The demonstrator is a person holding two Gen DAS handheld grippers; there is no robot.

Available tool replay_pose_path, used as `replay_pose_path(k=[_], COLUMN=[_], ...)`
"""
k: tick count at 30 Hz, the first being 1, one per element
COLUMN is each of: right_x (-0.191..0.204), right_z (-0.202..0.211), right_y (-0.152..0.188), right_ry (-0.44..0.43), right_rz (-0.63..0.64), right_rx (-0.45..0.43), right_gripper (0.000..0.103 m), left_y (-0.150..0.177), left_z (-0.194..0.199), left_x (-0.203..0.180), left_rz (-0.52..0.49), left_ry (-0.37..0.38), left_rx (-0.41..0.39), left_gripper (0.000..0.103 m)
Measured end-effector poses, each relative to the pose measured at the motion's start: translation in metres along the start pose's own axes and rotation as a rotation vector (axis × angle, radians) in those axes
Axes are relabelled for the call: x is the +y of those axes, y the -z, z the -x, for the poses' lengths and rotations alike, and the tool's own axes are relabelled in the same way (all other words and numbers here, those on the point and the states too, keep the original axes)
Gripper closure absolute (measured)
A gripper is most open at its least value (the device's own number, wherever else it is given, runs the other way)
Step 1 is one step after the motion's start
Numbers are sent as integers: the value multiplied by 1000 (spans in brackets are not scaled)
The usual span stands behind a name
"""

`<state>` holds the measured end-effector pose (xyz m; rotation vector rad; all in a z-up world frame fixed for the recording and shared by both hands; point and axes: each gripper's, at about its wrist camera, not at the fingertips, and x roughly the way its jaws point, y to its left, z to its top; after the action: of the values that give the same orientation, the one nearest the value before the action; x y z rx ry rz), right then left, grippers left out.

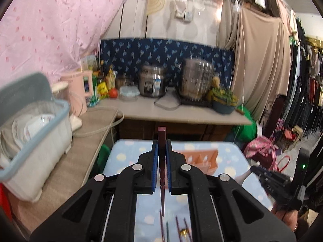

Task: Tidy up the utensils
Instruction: 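Lower the chopstick into the pink basket and open the left tool while the right tool drops the spoon in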

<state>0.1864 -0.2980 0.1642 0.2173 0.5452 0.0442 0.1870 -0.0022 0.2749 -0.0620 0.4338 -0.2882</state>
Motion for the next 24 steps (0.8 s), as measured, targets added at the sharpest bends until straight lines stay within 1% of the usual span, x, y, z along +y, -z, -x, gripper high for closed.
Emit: replay_pose_path(k=[3, 6, 8, 11, 12, 15, 21, 24], right_x=[-3, -8, -9, -5, -4, -4, -4, -5], right_z=[-15, -36, -49, -70, -76, -93, -123, -133], right_y=[-24, -42, -49, -51, -51, -46, -30, -20], right_ry=[-38, -84, -101, -102, -102, -97, -74, -58], right_rz=[-41, -100, -122, -124, -126, -126, -93, -78], right_rx=[-17, -15, -12, 0, 5, 26, 78, 104], right_gripper=[97, 97, 97, 97, 97, 97, 96, 96], left_y=[-28, -50, -57, -62, -63, -56, -21, -5], left_z=[-4, -18, -30, -54, -66, -96, -148, -165], left_x=[-7, -14, -21, -28, -30, -31, -23, -19], left_rz=[11, 25, 19, 4, 2, 2, 24, 23], left_ry=[21, 43, 47, 39, 36, 31, 16, 4], left_rx=[-68, -130, -150, -179, -178, -136, -45, -14], left_gripper=[96, 96, 96, 96, 96, 96, 96, 96])
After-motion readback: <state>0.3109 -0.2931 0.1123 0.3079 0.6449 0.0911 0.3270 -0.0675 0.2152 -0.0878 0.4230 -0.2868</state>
